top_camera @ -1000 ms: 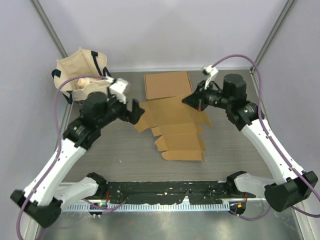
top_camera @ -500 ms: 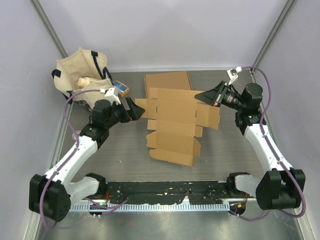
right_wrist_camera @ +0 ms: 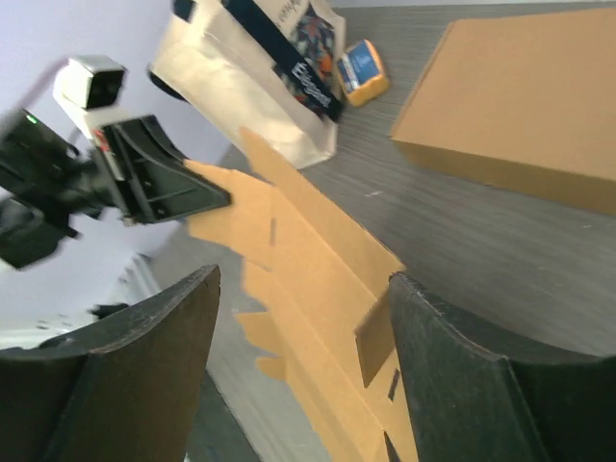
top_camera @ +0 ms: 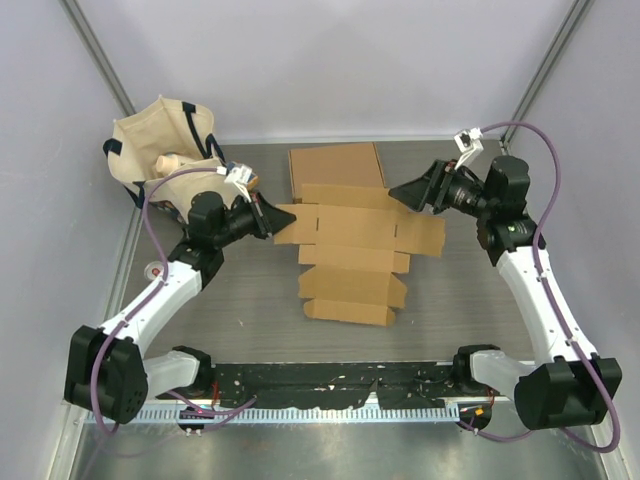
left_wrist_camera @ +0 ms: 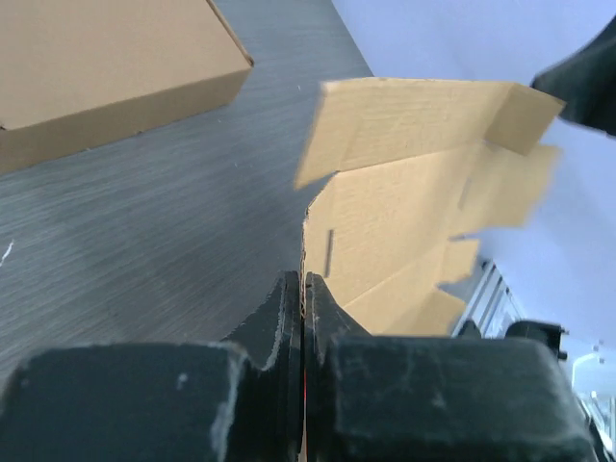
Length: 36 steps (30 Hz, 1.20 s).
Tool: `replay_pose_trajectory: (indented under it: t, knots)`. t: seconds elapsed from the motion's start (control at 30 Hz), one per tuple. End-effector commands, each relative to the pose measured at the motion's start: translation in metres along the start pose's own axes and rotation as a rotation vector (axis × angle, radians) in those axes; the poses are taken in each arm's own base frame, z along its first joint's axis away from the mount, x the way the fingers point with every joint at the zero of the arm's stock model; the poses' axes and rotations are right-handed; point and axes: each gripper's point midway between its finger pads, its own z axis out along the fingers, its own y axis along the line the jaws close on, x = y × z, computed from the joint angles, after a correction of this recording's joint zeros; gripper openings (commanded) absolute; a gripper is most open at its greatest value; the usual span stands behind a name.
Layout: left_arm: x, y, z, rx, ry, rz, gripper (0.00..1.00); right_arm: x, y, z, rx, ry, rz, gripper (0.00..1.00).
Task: Fold the paper box
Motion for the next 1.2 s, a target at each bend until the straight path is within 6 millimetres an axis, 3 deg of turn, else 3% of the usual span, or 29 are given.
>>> replay_pose_trajectory:
  t: [0.0, 0.17, 0.3, 0.43, 0.57, 0.73, 0.83, 0.87, 0.93, 0.97, 1.0, 1.03, 1.07, 1.1, 1.13, 1.17]
  knots:
    - [-0.001, -0.032, -0.012, 0.135, 0.085, 0.115, 0.0, 0.004, -0.021, 0.002, 0.163, 0.099, -0.302, 0.79]
    - [0.008, -0.05, -0.024, 0.22, 0.207, 0.22, 0.0, 0.013, 0.0, 0.03, 0.022, 0.173, -0.384, 0.81]
    - [0.005, -0.056, -0.028, 0.242, 0.192, 0.253, 0.0, 0.035, 0.017, 0.052, -0.157, 0.265, -0.43, 0.83]
    - [0.009, -0.066, -0.033, 0.307, 0.206, 0.252, 0.0, 0.042, 0.006, 0.065, -0.198, 0.28, -0.489, 0.82]
    - [0.01, -0.069, -0.035, 0.328, 0.202, 0.258, 0.0, 0.043, 0.012, 0.069, -0.275, 0.267, -0.554, 0.82]
    - [0.011, -0.072, -0.036, 0.345, 0.209, 0.26, 0.0, 0.059, 0.014, 0.076, -0.37, 0.288, -0.532, 0.77]
    - [0.009, -0.069, -0.035, 0.326, 0.2, 0.271, 0.0, 0.077, 0.014, 0.077, -0.405, 0.317, -0.504, 0.67]
    - [0.009, -0.07, -0.035, 0.325, 0.201, 0.271, 0.0, 0.081, 0.014, 0.077, -0.406, 0.315, -0.493, 0.58]
    - [0.006, -0.067, -0.035, 0.3, 0.186, 0.268, 0.0, 0.082, 0.015, 0.077, -0.399, 0.287, -0.498, 0.5]
    - [0.003, -0.065, -0.034, 0.276, 0.172, 0.266, 0.0, 0.091, 0.007, 0.076, -0.371, 0.289, -0.484, 0.43]
    - [0.001, -0.06, -0.033, 0.239, 0.16, 0.253, 0.02, 0.087, -0.004, 0.081, -0.275, 0.262, -0.504, 0.38]
    - [-0.01, -0.047, -0.03, 0.14, 0.102, 0.25, 0.06, 0.089, -0.008, 0.081, -0.235, 0.252, -0.513, 0.31]
    - [-0.016, -0.037, -0.03, 0.055, 0.066, 0.194, 0.27, 0.084, -0.008, 0.083, -0.207, 0.222, -0.534, 0.2]
    - [-0.018, -0.02, -0.031, -0.048, 0.031, 0.162, 0.39, 0.082, -0.01, 0.084, -0.173, 0.206, -0.532, 0.16]
    - [-0.039, 0.017, -0.04, -0.286, -0.087, 0.146, 0.49, 0.084, -0.008, 0.083, -0.166, 0.205, -0.511, 0.1]
    - [-0.039, 0.03, -0.057, -0.409, -0.111, 0.084, 0.69, 0.084, -0.01, 0.084, -0.146, 0.208, -0.495, 0.02]
